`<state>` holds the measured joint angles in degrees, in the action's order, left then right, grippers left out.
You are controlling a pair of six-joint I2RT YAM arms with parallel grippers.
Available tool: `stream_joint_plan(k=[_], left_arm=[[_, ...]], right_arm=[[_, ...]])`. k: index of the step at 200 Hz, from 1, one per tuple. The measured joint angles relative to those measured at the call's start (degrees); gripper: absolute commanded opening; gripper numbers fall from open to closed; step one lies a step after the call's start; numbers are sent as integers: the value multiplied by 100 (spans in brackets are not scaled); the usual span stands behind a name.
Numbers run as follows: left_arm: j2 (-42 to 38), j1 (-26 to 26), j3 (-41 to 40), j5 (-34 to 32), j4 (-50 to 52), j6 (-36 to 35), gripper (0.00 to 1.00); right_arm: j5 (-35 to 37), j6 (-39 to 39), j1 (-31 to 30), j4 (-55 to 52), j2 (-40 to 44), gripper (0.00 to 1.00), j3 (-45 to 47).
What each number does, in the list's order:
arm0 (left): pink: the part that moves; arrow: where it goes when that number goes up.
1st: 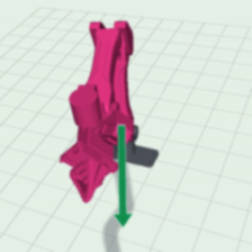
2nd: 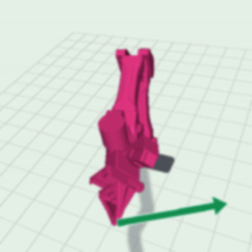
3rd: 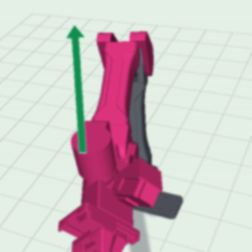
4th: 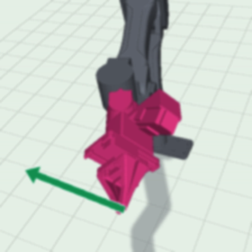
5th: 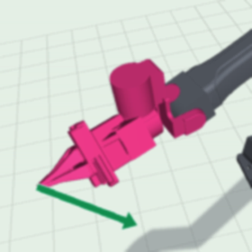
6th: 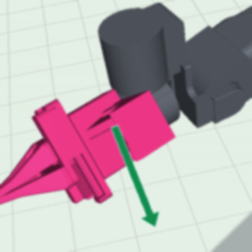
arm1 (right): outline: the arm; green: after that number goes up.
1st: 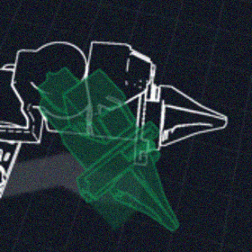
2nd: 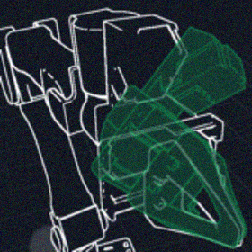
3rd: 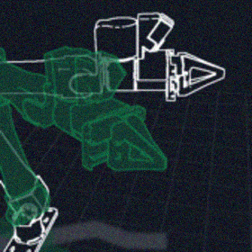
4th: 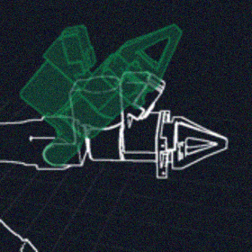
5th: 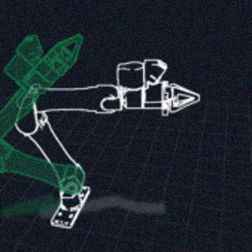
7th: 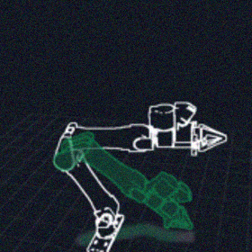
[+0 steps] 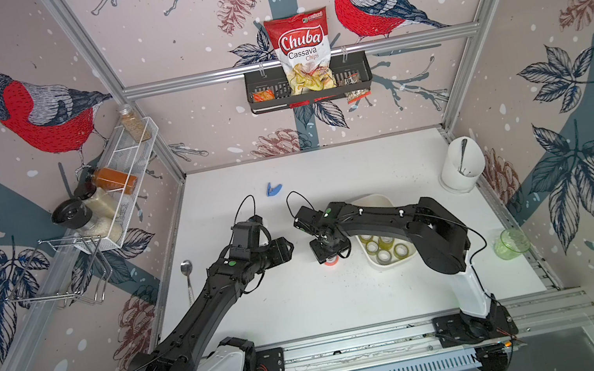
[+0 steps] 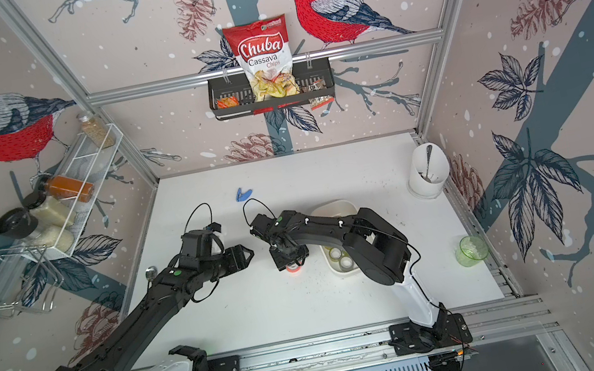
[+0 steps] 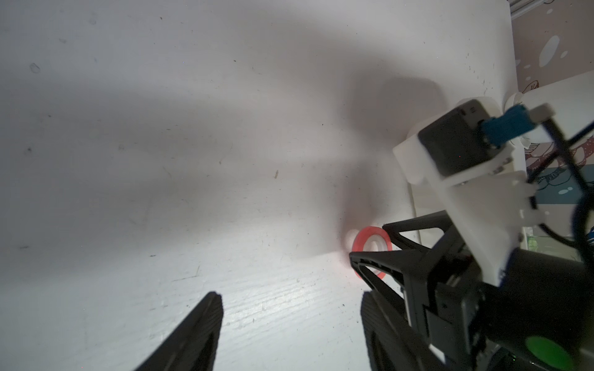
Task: Put the transparent tape into the storage box
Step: Pick up the tape from the center of the board, then place the tape in the storage box.
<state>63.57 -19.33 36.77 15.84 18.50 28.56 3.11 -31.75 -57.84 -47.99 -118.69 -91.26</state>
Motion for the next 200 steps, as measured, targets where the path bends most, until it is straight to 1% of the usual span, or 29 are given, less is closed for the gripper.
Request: stream_joint_plan(k=[37,84,148,177,200], left_arm=[[9,0,0,0,0,0,73],[11,0,-2,-2,0,0,73],[96,0,-2,2,-2,0,73],[122,0,-2,2,-4,0,73],[160,0,0,7,-7,0,73]], right_arm=[[-4,-24,96,-190,417,54,-151],[-20,-149,505,-367,955,53,-188],[-46,-164,1298,-393,1547,53,369],[-57,-136,1593,-348,1676,54,649],[-72,-101,1858,-249,1672,52,822]])
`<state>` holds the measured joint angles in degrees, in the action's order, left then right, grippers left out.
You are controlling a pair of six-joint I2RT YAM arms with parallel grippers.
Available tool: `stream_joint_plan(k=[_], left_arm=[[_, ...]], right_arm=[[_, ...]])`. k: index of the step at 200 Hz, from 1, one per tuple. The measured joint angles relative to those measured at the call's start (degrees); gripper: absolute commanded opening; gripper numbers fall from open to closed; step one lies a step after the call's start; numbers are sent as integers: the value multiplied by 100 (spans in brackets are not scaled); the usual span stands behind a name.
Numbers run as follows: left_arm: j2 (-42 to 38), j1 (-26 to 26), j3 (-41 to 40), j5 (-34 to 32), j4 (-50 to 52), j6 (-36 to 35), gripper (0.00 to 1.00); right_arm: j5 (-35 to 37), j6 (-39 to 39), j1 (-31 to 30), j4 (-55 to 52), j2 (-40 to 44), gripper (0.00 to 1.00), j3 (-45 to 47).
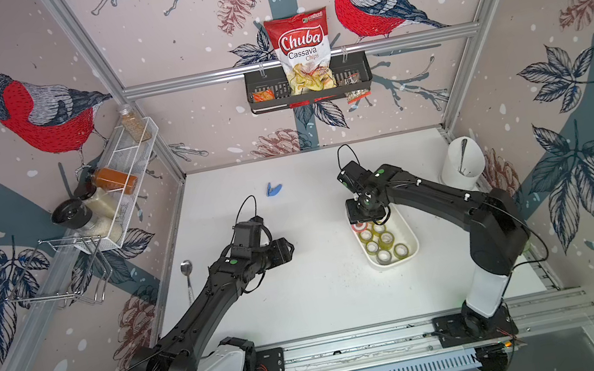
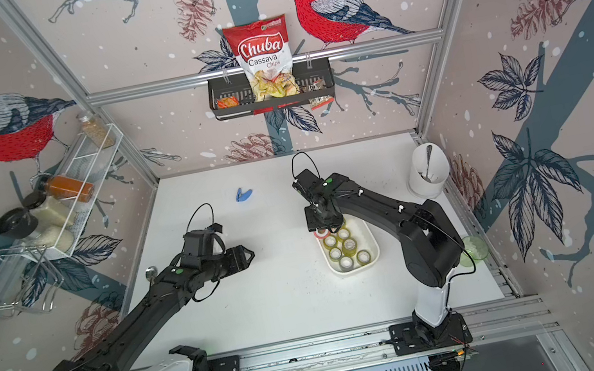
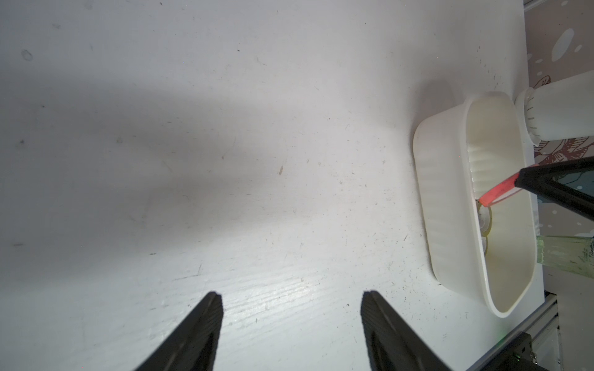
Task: Put the transparent tape into the storage box
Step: Place the tape in the storage box.
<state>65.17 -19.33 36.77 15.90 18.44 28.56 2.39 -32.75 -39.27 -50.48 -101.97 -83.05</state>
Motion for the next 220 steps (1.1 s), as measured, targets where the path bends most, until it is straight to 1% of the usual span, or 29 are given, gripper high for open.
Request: stream_joint_plan(k=[35,67,83,114,145,163,184,191,220], left_arm=[[22,0,0,0,2,0,73],[52,0,9,0,2,-2,73],[79,0,20,-2,11,-2,73],[79,0,22,-2,11,-2,73],[81,0,22,-2,11,-2,73],[81,0,22,-2,9,-2,73],[81,0,22,0,9,-2,73],[83,0,22,0,9,-2,73],[79,0,22,-2,9,-2,73]], right_arm=[[-20,114,435,186,4,50,210],[-79,153,745,367,7,50,293],[-125,173,772,398,2,51,291],[-170,267,761,428,76,56,356],[-208,306,664,431,243,53,671],[-214,334,586,420,269,60,892],[-208,424,505,363,184,65,992],[-195,426,481,367,144,69,992],[-87,544,472,365,-87,72,903]])
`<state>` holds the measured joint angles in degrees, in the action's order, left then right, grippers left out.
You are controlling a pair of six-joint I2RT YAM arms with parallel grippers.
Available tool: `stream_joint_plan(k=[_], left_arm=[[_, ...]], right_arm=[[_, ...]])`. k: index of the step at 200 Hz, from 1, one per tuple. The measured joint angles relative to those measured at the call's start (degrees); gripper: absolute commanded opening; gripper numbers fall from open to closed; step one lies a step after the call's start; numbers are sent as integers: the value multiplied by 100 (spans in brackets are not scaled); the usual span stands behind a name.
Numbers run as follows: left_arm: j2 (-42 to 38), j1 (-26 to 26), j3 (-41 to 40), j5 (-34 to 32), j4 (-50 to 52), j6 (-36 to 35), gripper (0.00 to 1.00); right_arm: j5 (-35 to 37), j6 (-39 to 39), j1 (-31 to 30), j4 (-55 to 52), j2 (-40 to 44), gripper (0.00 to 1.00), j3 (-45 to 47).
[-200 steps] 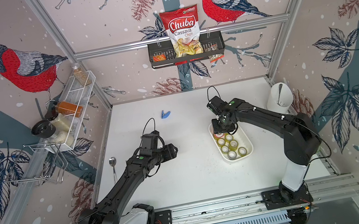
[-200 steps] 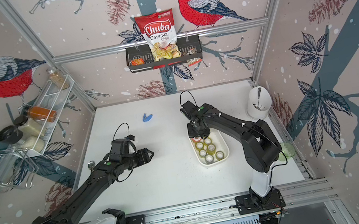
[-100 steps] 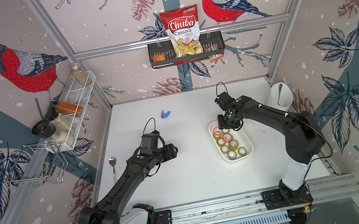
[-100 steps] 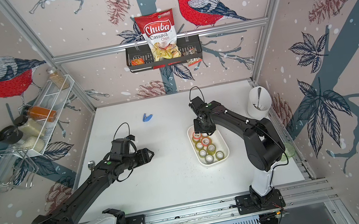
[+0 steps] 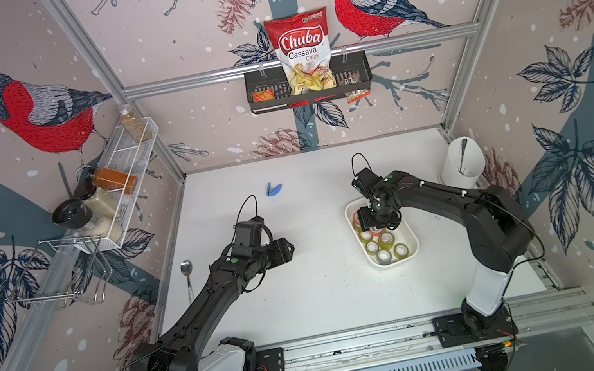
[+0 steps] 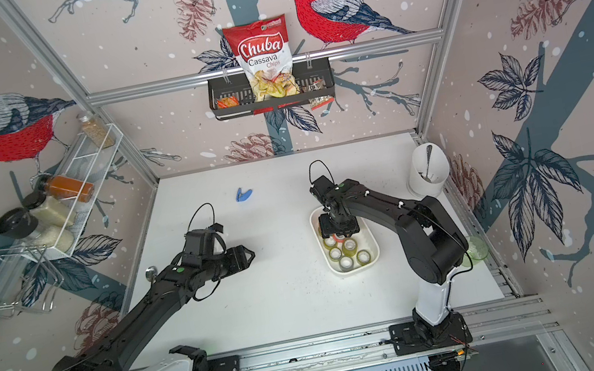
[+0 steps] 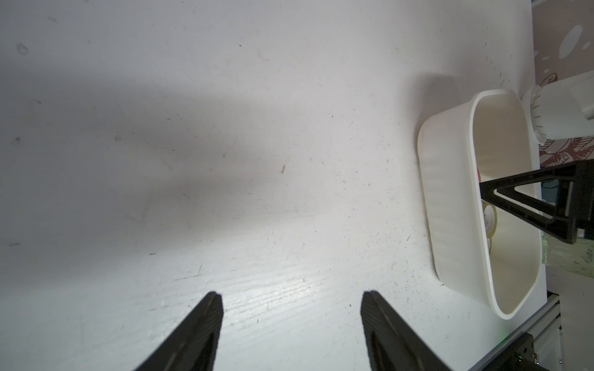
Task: Put the transparent tape into the storage box
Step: Place the tape in the storage box.
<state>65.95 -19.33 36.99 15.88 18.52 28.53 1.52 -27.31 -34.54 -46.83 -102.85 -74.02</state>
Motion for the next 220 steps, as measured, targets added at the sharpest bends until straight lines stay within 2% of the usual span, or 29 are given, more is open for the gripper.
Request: stream_joint_plan(k=[126,168,220], left_arm=[[9,2,20,-90,13,-2,73],[7,2,20,-92,13,-2,73],[7,2,20,-96,13,-2,73]], right_arm=[[243,334,131,26,-474,68,-162],[243,354,136,50,-549,52,-151],[243,376,136,-4,-535,51,-258]])
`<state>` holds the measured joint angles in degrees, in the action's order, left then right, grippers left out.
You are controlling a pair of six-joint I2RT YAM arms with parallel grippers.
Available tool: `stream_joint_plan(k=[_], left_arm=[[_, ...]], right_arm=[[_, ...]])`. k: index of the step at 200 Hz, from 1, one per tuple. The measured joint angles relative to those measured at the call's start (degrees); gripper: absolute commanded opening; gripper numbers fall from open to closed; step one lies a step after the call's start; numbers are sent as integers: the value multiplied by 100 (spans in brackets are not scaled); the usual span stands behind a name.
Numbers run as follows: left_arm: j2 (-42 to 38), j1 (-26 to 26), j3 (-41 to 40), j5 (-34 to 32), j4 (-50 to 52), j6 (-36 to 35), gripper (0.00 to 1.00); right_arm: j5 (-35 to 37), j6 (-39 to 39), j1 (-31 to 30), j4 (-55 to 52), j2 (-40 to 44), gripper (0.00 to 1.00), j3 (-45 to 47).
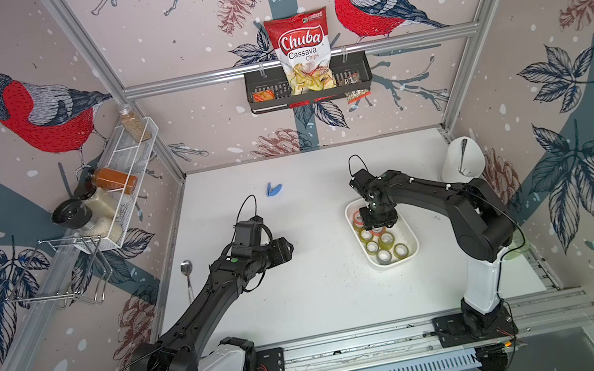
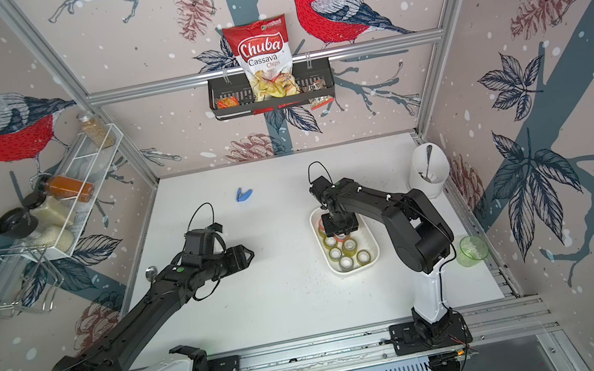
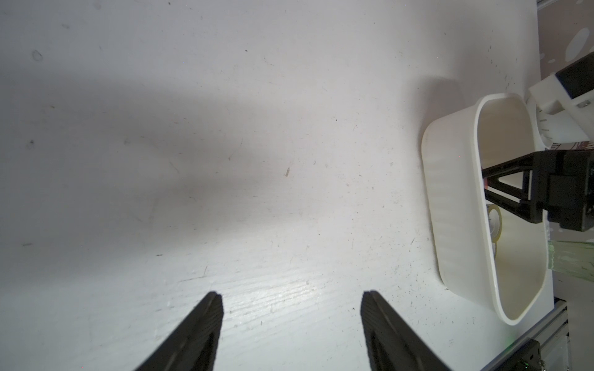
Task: Put the transparent tape into the storage box
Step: Place the tape in the storage box.
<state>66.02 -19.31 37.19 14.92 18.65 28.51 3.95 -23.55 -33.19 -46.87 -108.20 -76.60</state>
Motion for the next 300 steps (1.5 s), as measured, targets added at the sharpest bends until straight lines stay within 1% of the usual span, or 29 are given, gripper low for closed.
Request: stream_joint_plan(k=[35,67,102,144,198,241,266,290,300], left_arm=[[11,0,0,-7,-2,0,73],[31,0,0,-7,-2,2,73],[-7,0,-2,-9,0,2,73],[-13,0,-7,-9,0,2,73],[-17,0,-9,-9,0,2,73],[-22,0,-9,-11,0,2,73],[7,0,2,-11,-4,2,73],[66,0,26,-11,-9,2,73],[76,0,31,-11,-9,2,73]], right_arm=[[-2,-33,-26,-35,186,51,-210],[-79,-44,-146,-33,157,51,-321],[-153,-72,-291,-15,-17,51,-319],[-267,-190,-428,7,-26,51,-205],[-297,-232,-455,7,46,59,-127],[-260,-358,-455,-55,337,72,-345],[-227,-389,-428,-129,664,71,-457],[-205,-483,-389,-136,798,71,-404],[-177,-494,-367,-144,852,73,-339]])
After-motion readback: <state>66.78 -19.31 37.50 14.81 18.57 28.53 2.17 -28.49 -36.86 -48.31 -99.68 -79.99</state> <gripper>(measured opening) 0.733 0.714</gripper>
